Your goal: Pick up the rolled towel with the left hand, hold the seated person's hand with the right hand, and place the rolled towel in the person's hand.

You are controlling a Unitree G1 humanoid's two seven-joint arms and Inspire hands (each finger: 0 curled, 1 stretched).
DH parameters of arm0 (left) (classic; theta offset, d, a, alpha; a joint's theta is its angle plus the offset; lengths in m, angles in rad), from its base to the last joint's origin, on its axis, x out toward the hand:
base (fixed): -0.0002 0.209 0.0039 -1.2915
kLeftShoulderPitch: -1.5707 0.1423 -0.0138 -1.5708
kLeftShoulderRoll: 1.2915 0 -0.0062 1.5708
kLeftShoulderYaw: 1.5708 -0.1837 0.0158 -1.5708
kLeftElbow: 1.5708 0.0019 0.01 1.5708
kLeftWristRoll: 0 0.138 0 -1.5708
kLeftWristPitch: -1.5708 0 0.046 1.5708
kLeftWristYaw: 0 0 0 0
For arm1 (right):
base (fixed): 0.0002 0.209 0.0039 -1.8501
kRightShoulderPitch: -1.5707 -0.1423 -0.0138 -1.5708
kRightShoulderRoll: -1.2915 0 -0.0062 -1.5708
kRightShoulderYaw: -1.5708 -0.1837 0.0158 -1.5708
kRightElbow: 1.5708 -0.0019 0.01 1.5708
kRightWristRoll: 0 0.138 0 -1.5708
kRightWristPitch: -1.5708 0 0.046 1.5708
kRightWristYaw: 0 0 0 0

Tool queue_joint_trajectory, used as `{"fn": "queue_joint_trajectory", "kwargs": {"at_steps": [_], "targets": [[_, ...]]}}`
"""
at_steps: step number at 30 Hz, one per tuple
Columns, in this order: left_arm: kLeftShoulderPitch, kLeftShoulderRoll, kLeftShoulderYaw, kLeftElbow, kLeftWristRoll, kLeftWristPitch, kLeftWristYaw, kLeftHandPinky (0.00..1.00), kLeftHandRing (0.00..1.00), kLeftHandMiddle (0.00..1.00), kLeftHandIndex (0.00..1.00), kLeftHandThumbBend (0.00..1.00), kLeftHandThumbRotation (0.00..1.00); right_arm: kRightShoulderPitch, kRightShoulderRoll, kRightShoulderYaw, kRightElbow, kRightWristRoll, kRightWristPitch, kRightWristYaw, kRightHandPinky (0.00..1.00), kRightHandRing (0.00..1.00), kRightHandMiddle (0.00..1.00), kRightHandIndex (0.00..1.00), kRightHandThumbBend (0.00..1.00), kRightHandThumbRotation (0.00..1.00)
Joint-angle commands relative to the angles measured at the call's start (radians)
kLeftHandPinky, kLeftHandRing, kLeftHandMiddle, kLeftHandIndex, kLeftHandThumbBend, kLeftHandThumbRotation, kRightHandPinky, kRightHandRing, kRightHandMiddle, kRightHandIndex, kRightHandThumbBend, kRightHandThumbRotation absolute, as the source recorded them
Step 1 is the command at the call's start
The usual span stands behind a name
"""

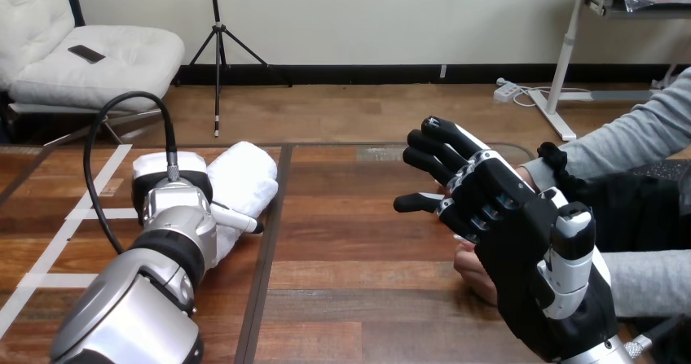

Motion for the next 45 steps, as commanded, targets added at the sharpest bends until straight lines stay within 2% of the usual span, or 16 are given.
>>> {"fn": "queue_joint_trajectory", "kwargs": {"at_steps": [1, 9, 13, 23, 29, 36, 45], "targets": [[-0.071, -0.024, -0.010, -0.012, 0.014, 0.003, 0.021, 0.62, 0.74, 0.83, 0.85, 0.89, 0.82, -0.067, 0.003, -0.012, -0.019, 0.011, -0.030, 0.004, 0.71, 0.91, 0.90, 0.88, 0.90, 1.00], [-0.070, -0.028, 0.020, -0.015, -0.011, 0.010, 0.042, 0.55, 0.69, 0.78, 0.81, 0.86, 0.74, -0.066, 0.002, -0.014, -0.019, 0.011, -0.029, 0.001, 0.71, 0.91, 0.90, 0.88, 0.90, 1.00], [-0.069, -0.028, 0.024, -0.015, -0.017, 0.007, 0.045, 0.49, 0.66, 0.75, 0.78, 0.85, 0.69, -0.069, 0.002, -0.015, -0.014, 0.011, -0.034, 0.004, 0.71, 0.91, 0.90, 0.88, 0.90, 1.00], [-0.066, -0.031, 0.027, -0.013, -0.020, 0.014, 0.059, 0.44, 0.62, 0.71, 0.77, 0.86, 0.62, -0.070, 0.002, -0.015, -0.017, 0.009, -0.032, 0.002, 0.71, 0.91, 0.90, 0.88, 0.90, 1.00], [-0.065, -0.033, 0.017, -0.012, -0.008, 0.014, 0.058, 0.41, 0.59, 0.69, 0.74, 0.85, 0.56, -0.070, 0.000, -0.015, -0.018, 0.007, -0.034, 0.003, 0.71, 0.91, 0.90, 0.88, 0.90, 1.00], [-0.062, -0.037, -0.014, -0.009, 0.024, 0.021, 0.056, 0.40, 0.57, 0.65, 0.69, 0.83, 0.47, -0.070, 0.000, -0.016, -0.021, 0.016, -0.027, 0.003, 0.70, 0.91, 0.90, 0.88, 0.89, 1.00], [-0.058, -0.043, -0.012, -0.009, 0.026, 0.030, 0.074, 0.36, 0.50, 0.59, 0.63, 0.79, 0.28, -0.070, -0.004, -0.017, -0.027, 0.019, -0.018, 0.000, 0.71, 0.91, 0.90, 0.88, 0.90, 1.00]]}}
